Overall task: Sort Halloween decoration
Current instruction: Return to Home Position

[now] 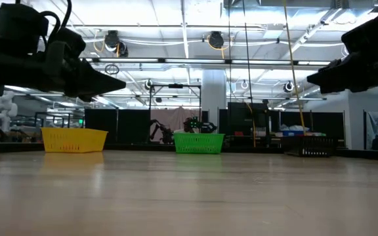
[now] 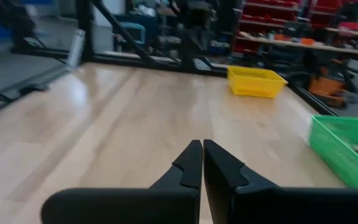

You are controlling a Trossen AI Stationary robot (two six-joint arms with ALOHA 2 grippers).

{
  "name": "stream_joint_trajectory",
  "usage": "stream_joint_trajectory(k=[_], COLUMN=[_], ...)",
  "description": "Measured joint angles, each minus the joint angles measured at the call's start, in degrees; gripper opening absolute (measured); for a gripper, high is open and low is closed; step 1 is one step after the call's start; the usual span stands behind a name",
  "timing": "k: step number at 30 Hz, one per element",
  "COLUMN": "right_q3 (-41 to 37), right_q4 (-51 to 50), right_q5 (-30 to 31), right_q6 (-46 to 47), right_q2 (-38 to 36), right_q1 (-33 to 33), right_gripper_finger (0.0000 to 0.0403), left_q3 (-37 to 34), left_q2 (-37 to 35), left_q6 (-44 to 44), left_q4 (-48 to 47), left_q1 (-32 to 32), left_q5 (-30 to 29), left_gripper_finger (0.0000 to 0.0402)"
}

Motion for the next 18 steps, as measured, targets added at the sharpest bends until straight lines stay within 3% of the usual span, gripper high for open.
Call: stream_joint_trajectory(k=[13, 18], right_q3=[0.0, 0.0], right_q4=[-0.6, -2.4], right_q5=[-0.5, 1.9], right_q6=[2.0, 3.0], right_q2=[-6.1, -8.3], right_q1=[0.0, 0.0], right_gripper_finger=[0.0000, 0.0000], left_q3=[-0.1, -0.1], left_q2=[-0.1, -1.7], left_q6=[0.5, 1.8], left_q4=[-1.9, -2.0], left_q1=[0.0, 0.0], left_q5=[-1.0, -1.0], left_gripper_finger=[0.0000, 0.0000])
